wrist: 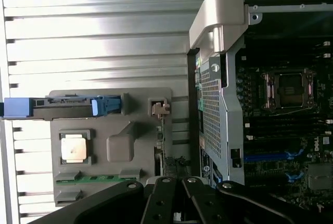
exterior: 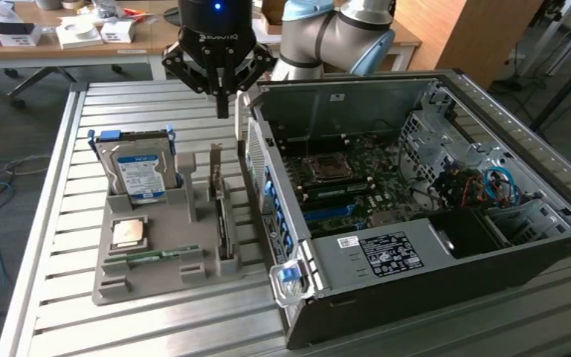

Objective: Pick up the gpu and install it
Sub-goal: 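Reach for the gpu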

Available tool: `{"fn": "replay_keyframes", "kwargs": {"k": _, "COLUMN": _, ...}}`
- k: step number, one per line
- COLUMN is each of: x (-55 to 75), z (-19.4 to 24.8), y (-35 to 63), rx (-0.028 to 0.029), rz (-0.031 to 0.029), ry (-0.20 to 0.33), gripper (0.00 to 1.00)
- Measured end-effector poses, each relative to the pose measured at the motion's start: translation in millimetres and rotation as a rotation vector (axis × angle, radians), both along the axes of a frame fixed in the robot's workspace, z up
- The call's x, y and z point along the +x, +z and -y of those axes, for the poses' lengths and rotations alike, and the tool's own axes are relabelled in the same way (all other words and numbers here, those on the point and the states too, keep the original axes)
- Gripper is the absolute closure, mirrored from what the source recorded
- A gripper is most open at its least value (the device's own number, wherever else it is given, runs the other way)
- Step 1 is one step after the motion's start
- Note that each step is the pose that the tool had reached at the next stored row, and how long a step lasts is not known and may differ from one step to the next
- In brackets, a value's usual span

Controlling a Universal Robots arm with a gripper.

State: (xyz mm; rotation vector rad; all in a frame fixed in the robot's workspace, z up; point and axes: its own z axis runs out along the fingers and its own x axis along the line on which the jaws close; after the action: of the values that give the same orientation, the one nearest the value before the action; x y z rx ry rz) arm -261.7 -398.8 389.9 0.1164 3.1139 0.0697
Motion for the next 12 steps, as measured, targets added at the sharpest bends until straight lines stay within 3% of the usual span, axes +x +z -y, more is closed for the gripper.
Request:
{"fn": "replay_keyframes", "kwargs": {"k": 9, "x": -0.1, "z": 0.0, "y": 0.0, "rx": 0.0, "rz": -0.0001, "ry": 0.0, "gripper": 0.89}}
{"fn": "replay_keyframes", "kwargs": {"k": 12, "x": -0.2, "z": 1.9, "y": 0.0, "rx": 0.0, "rz": -0.0001, "ry": 0.0, "gripper": 0.89}}
